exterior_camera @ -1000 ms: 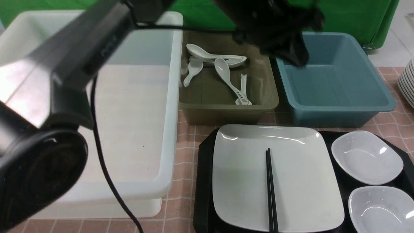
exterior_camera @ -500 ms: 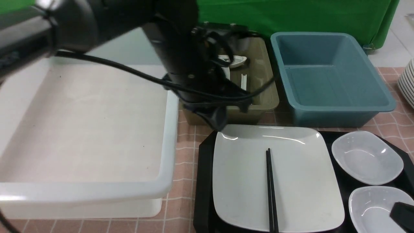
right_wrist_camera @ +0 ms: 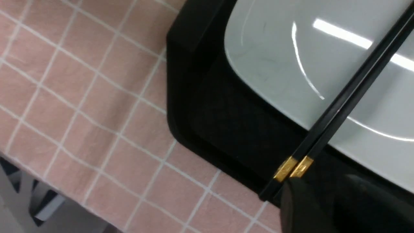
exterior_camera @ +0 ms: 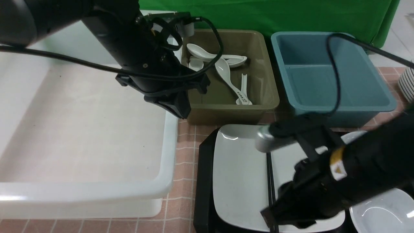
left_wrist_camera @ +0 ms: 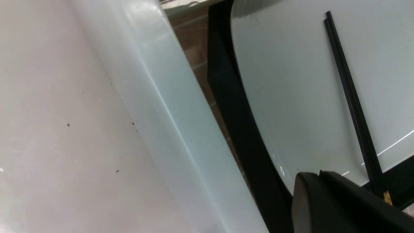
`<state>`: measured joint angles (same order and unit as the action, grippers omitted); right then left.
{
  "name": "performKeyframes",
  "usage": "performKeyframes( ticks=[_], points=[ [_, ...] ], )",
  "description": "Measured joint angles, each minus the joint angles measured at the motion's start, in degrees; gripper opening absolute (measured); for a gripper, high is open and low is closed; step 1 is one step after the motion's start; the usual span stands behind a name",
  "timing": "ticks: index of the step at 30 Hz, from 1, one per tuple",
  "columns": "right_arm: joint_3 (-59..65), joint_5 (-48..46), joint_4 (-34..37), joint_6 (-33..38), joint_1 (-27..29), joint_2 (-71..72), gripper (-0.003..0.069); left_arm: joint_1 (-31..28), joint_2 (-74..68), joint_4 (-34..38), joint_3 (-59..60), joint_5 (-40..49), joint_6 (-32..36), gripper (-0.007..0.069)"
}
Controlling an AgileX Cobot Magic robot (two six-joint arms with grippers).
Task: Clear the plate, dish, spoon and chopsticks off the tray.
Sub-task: Use the right arm to grab a pair of chopsticks from the plate
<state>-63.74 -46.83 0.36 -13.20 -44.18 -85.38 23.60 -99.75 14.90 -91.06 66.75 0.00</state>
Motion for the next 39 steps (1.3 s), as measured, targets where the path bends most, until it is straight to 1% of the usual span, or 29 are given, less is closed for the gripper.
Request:
performKeyframes(
  ticks=[1, 3, 5, 9, 15, 20, 22, 27, 39],
  points=[
    [-2.50, -2.05, -0.71, -0.13, 0.17, -2.01, 0.0304, 0.00, 0.00, 0.04, 0.00, 0.00, 0.00, 0.0000],
    [-5.54, -4.33, -1.11, -0.20, 0.73, -4.31, 0.0340, 0.00, 0.00, 0.04, 0.00, 0.00, 0.00, 0.0000],
    [-7.59, -5.66, -1.28, -0.83, 1.69, -5.81, 0.0353, 0.00, 0.00, 0.04, 0.00, -0.06, 0.00, 0.0001],
    [-8.70, -5.80, -1.51, -3.37, 4.70, -8.27, 0.0353, 0.00, 0.00, 0.04, 0.00, -1.21, 0.00, 0.0008],
    [-8.81, -2.84, -0.36, -8.16, 8.45, -14.76, 0.0367, 0.00, 0.00, 0.04, 0.00, -1.90, 0.00, 0.0021],
    [-8.86, 1.89, 4.23, -8.81, 8.70, -19.72, 0.0416, 0.00, 0.00, 0.04, 0.00, -2.26, 0.00, 0.0021],
    [-8.92, 2.49, 4.48, -8.90, 8.70, -21.31, 0.0431, 0.00, 0.00, 0.04, 0.00, -2.45, 0.00, 0.0023],
    [-8.92, 1.75, 4.13, -8.88, 9.16, -24.32, 0.0441, 0.00, 0.00, 0.04, 0.00, -2.98, 0.00, 0.0031],
    [-9.04, 1.62, 4.08, -8.93, 9.69, -24.70, 0.0440, 0.00, 0.00, 0.23, 0.00, -3.88, 0.00, 0.0046]
  ],
)
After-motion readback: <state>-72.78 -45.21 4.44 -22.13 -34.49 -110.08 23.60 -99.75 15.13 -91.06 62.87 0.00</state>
